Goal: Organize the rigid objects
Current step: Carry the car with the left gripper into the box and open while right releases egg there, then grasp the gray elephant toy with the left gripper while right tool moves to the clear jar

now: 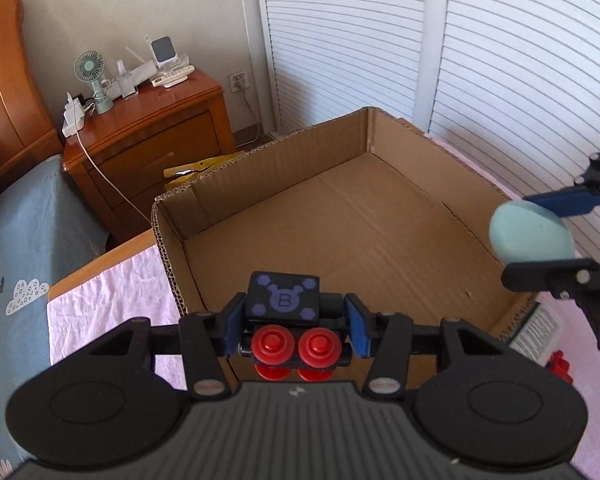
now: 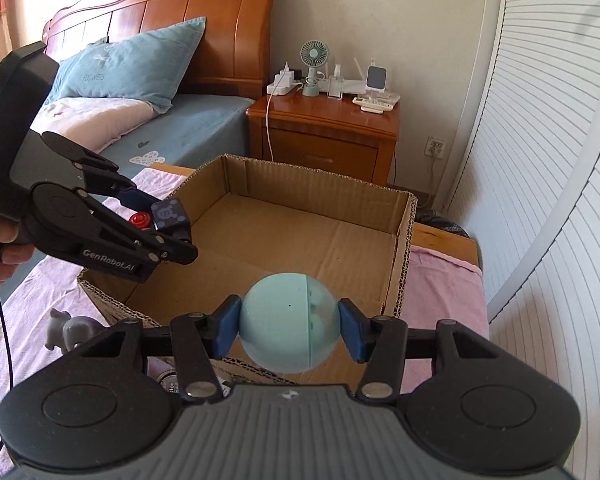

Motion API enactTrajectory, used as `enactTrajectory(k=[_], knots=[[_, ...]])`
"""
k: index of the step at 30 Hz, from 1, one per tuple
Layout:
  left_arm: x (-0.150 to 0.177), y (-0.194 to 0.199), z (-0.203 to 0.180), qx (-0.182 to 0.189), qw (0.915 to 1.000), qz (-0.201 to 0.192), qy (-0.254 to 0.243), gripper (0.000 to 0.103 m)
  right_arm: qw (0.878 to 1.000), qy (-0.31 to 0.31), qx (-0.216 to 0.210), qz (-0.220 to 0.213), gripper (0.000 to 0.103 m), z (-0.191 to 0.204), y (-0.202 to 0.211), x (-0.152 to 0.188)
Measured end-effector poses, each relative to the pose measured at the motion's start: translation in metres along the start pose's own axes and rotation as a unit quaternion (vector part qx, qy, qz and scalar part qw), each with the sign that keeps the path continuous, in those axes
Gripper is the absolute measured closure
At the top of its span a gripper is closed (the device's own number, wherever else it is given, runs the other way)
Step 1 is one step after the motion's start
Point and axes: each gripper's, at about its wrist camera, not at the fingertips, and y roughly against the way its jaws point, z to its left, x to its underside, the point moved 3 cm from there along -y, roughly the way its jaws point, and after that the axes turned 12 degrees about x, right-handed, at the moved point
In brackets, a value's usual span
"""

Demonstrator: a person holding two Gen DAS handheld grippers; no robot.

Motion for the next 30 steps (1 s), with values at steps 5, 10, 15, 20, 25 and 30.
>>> enactTrajectory(k=[5,10,15,20,25,30], knots=[[-0.008,-0.006,0.013,-0.013,0.9990,-0.033,0.028,0.014,1.000,-0.006,0.002,0.026,0.045,0.000,-0.023,0.002],[0.000,0.015,0.006,-0.006,0.9988,-0.043,0.020,0.013,1.000,-0.020,0.010,0.006,0.035,-0.002,-0.028,-0.002],[0.014,0.043,-0.004,-0.012,0.9986,-0.049,0.014,0.008,0.998,-0.061,0.018,0.001,0.000,-0.009,-0.019,-0.007],[0.031,0.075,-0.016,-0.022,0.9979,-0.062,0.005,0.005,0.998,-0.045,0.040,0.009,0.000,-0.001,0.005,0.003],[0.055,0.095,-0.030,-0.046,0.9964,-0.070,0.009,0.002,0.999,-0.037,0.030,0.018,0.000,0.011,0.031,0.024],[0.088,0.101,-0.039,-0.062,0.9949,-0.071,0.037,0.002,0.999,-0.031,0.021,0.022,0.000,0.025,0.057,0.058]])
